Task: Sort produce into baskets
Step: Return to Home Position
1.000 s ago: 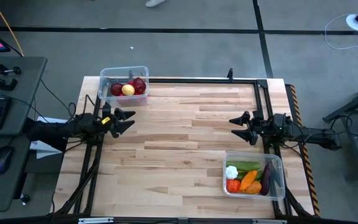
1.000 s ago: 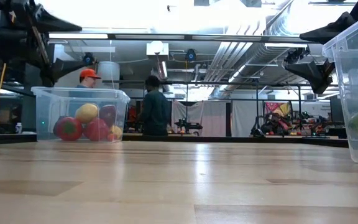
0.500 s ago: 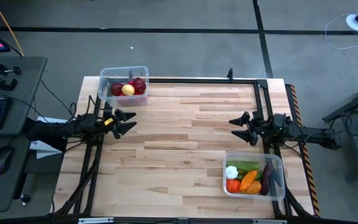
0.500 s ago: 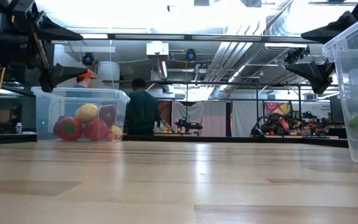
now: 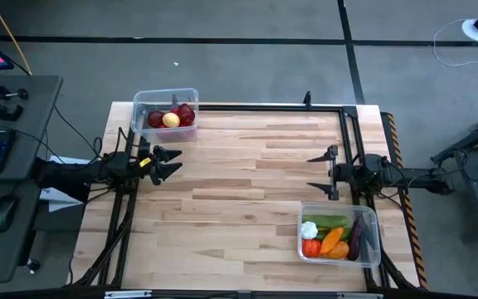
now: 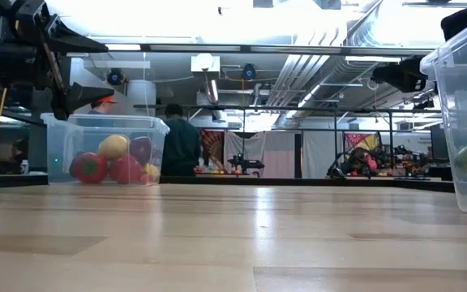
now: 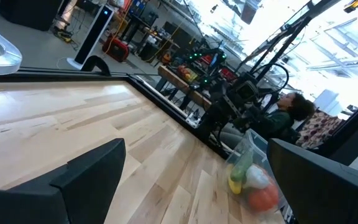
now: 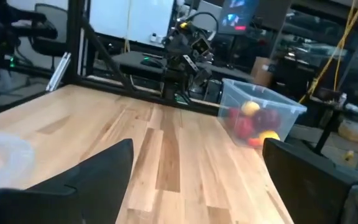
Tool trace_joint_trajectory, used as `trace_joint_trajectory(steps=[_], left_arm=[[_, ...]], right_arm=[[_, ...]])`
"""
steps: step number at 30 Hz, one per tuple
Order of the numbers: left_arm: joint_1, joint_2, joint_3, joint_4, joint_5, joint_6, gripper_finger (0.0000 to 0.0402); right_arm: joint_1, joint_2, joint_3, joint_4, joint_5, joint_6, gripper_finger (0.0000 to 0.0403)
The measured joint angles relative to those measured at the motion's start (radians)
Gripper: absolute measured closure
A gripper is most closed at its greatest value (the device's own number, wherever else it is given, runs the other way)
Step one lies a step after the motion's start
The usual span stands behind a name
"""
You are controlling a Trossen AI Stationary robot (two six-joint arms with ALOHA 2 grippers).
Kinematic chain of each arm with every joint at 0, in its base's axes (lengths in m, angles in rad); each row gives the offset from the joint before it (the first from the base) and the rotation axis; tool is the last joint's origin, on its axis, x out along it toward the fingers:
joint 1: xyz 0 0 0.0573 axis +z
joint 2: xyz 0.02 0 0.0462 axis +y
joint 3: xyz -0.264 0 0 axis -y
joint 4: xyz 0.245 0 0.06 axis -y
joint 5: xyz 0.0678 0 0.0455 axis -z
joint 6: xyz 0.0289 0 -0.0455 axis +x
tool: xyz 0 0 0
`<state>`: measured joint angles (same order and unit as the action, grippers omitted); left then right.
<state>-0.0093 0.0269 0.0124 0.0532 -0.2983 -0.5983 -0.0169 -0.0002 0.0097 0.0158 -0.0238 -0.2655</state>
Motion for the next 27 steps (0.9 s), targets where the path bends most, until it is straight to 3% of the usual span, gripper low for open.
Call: trace_joint_trajectory(steps=[9,27], left_arm=[[0.0,0.0,0.0,0.0,0.0,0.0,0.0023],[0.0,0.0,0.0,0.0,0.0,0.0,0.0023]], right_arm=[[-0.014,0.0,0.0,-0.003,0.019,0.042,0.0006],[-0.036,0.012,0.0,-0.004,0.019,0.066,0.0015]])
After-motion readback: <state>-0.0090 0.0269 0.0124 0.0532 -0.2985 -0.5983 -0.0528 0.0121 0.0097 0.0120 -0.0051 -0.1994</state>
